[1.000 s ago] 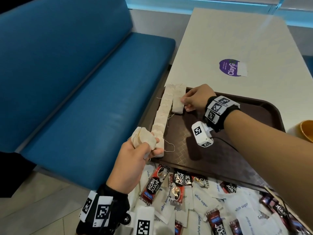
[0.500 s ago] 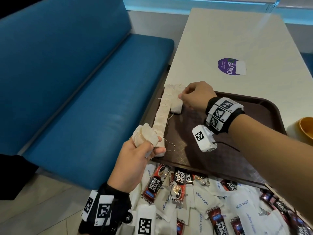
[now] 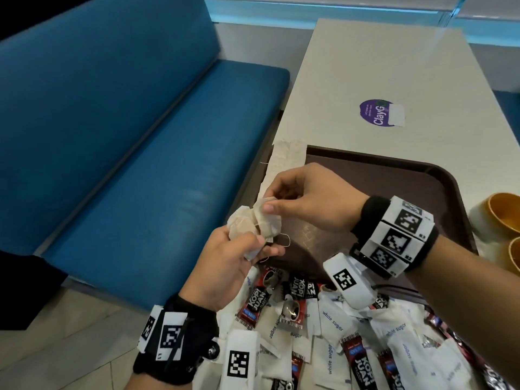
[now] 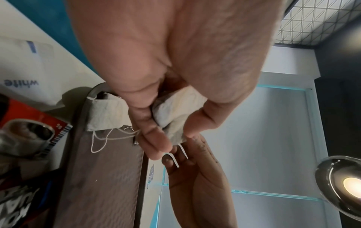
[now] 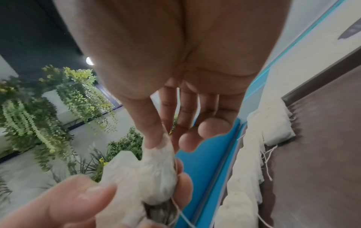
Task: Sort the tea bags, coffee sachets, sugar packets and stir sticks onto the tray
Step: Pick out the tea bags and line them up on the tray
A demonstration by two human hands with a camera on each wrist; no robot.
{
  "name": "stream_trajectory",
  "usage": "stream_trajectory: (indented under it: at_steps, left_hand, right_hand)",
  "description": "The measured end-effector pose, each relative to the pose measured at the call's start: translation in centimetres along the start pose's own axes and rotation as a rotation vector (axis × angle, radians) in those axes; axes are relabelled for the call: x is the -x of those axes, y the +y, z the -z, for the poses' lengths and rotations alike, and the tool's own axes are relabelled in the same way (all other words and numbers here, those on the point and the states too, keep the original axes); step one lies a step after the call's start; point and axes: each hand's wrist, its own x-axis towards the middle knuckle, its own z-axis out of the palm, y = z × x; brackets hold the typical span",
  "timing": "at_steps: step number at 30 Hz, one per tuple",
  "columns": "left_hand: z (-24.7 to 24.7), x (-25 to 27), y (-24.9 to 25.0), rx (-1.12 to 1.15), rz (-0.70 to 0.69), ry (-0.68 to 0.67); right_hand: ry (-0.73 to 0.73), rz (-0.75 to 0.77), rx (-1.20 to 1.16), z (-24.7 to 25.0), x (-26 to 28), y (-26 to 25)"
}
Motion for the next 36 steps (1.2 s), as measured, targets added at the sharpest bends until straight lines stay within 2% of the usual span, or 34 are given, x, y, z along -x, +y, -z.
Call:
stream_trajectory:
  at_steps: [4, 9, 13, 16, 18, 20, 23, 28, 36]
  left_hand:
    - [0.3, -0.3, -0.7, -0.145, -0.063, 0.100]
    - [0.3, -0.7, -0.8, -0.130, -0.032, 0.162]
    - [0.7, -0.5, -0.8, -0.087, 0.012, 0.192]
    - [1.1, -0.3, -0.6, -0.001, 0.052, 0.201]
    - [1.4, -0.4, -0.6, 0.025, 0.060, 0.225]
    - [1.7, -0.4, -0.7, 0.025, 0.065, 0.239]
    - [2.1, -0.4, -0.8, 0.028, 0.081, 0.251]
    - [2.4, -0.4, -0.6, 0.003, 0.097, 0.212]
    - [2.3, -0.8, -0.6, 0.016, 0.107, 0.217]
  right_hand:
    - [0.035, -0.058, -0.134, 0.8, 0.5, 0.3]
    - [0.067, -0.090, -0.204, 1.5, 0.6, 0.9]
    - [0.264, -0.150, -0.175, 2.7, -0.4, 2.8]
    - [0.383, -0.216, -0.053, 3.6, -2.0, 4.7]
    - [0.320, -0.273, 0.015, 3.7, -3.1, 5.5]
    - [0.225, -0.319, -0.029, 3.6, -4.0, 6.0]
    - [0.182, -0.390, -0.040, 3.4, -5.3, 6.8]
    - [0.257, -0.482, 0.048, 3.1, -7.0, 8.6]
    - [0.333, -0.455, 0.004, 3.2, -7.5, 8.6]
